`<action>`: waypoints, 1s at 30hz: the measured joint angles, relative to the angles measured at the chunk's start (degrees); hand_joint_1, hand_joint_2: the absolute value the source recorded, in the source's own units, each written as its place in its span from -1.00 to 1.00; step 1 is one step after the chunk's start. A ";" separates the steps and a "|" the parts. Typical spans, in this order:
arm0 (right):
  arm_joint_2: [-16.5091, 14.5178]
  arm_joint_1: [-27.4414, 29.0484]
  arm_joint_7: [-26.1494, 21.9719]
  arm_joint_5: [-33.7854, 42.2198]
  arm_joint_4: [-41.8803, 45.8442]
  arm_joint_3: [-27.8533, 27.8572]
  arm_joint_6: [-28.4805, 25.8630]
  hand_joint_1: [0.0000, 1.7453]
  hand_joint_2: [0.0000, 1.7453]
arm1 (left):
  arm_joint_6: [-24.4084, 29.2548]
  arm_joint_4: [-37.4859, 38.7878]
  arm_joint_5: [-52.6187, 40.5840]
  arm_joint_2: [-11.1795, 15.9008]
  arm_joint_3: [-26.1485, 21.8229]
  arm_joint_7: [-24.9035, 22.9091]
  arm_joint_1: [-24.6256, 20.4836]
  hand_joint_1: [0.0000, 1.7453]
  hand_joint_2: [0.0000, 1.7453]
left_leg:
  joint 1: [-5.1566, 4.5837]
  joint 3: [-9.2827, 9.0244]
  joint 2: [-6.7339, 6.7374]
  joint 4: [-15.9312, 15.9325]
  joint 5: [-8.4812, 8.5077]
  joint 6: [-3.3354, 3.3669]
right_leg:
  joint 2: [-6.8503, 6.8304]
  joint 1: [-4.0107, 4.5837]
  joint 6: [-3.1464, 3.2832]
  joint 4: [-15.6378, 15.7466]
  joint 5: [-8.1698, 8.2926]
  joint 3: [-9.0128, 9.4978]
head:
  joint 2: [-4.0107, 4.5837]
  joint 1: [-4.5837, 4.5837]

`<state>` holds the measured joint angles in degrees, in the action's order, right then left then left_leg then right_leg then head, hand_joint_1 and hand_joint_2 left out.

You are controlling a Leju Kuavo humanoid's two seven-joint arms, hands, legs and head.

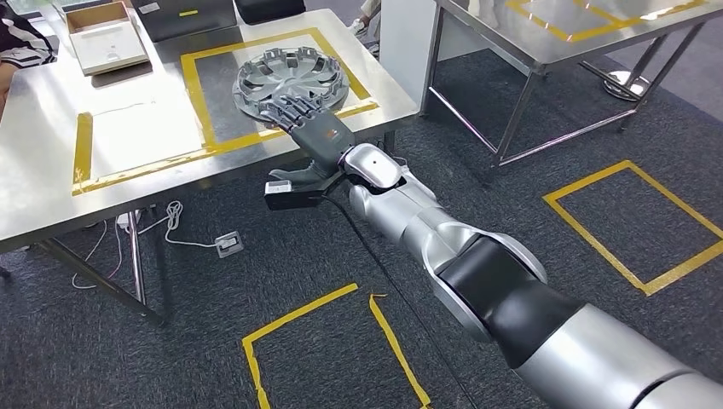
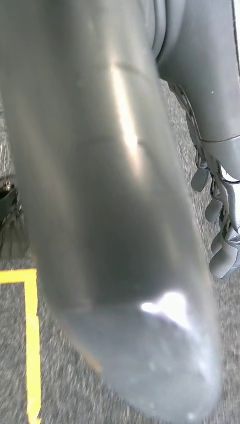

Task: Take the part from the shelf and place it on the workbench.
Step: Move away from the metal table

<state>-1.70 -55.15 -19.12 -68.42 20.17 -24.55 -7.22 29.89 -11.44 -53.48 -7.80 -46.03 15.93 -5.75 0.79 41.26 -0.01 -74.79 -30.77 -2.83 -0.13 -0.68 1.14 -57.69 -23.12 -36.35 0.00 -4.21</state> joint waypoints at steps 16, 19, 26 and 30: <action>-0.05 0.53 -0.39 1.30 -0.10 1.91 2.03 -1.00 -0.50 | 0.19 -0.02 -1.27 -0.16 -0.01 -1.90 -0.01 -1.00 0.50 | -0.78 -5.75 0.09 15.91 5.53 4.34 | 0.12 -0.02 -2.87 -15.97 -4.20 -5.58 | 0.00 -0.55; -0.05 0.22 -0.60 1.45 -0.07 2.38 2.22 -1.00 1.00 | -0.56 -0.02 -1.26 -0.32 -0.02 -2.57 -0.10 -1.00 1.00 | -1.12 -4.68 0.23 15.83 6.61 3.98 | 0.06 0.85 -1.20 -4.94 -3.51 2.52 | 0.00 -0.54; 0.07 0.33 -1.15 2.05 -0.08 3.23 3.32 -1.00 1.00 | -1.91 0.04 -0.58 -0.31 0.04 -4.33 -0.26 -1.00 1.00 | -1.31 -4.86 0.56 17.66 8.49 3.68 | 0.22 0.99 -1.03 0.89 -3.89 4.77 | 0.00 -0.48; 0.13 4.59 0.07 5.47 -0.09 4.43 3.86 -1.00 1.00 | -3.32 -0.45 2.29 0.05 1.51 -5.13 0.49 -1.00 1.00 | -1.19 -4.77 0.61 18.12 9.31 3.15 | 0.21 1.15 -0.57 0.73 -3.51 4.46 | 0.00 -0.48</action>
<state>-1.58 -50.56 -19.05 -62.95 20.09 -20.12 -3.36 26.58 -11.89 -51.19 -7.75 -44.52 10.81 -5.26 -0.40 36.50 0.60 -56.68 -21.46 0.32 0.08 0.47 0.56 -56.96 -26.64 -31.89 0.00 -4.69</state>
